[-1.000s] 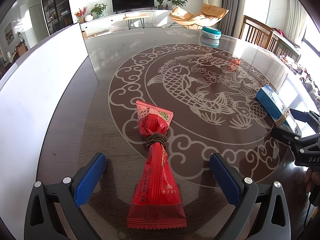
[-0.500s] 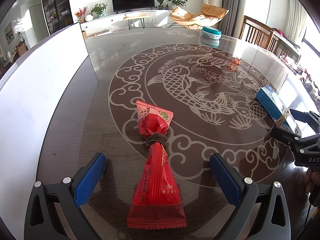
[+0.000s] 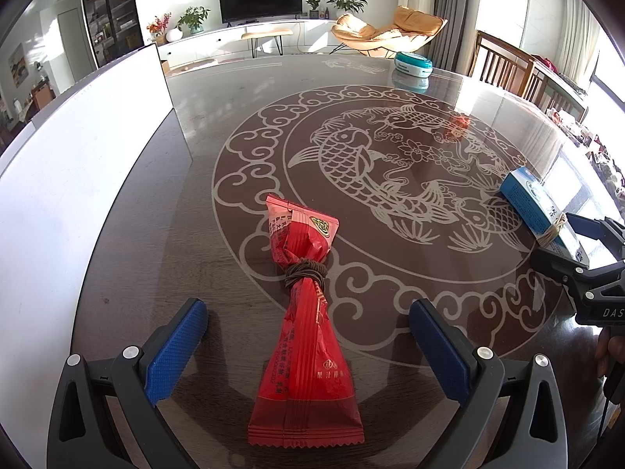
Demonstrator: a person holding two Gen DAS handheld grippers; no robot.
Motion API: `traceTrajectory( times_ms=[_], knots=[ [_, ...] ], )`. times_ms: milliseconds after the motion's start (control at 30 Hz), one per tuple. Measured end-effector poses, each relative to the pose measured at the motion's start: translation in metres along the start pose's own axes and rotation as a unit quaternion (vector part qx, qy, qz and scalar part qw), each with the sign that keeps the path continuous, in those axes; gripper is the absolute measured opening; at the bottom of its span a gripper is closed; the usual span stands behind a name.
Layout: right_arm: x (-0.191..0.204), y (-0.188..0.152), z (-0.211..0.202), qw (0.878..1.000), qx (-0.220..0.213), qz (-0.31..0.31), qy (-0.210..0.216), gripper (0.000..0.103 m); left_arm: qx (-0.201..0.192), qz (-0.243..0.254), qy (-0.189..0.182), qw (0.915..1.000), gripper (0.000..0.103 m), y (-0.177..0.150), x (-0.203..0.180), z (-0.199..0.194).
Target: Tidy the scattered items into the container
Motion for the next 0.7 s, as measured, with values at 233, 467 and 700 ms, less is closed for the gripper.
traceTrajectory(
  times_ms=[233,467,700],
  knots=[
    [0.0,0.0,0.0,1.0,0.0,0.0,0.0,0.103,0.0,0.0,0.0,1.0,0.103,0.0,0.0,0.0],
    [0.0,0.001,0.002,1.0,0.008,-0.006,0.007,0.103,0.001,0.001,-0.005,1.0,0.103,0.0,0.001,0.0],
    [-0.006,0.021,0.017,0.983,0.16,-0.023,0.087,0.103,0.077,0.031,-0.037,0.9959,0.103,0.014,-0.001,0.013]
  ],
)
Point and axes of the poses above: each gripper's, at about its wrist camera, not at the fingertips, and z roughly the way its jaws point, x to its left, y to its top, the point moved 5 cm from there along z, roughly the way its jaws point, and after that the axes turned 11 degrees about -x, right-handed, at the moved point
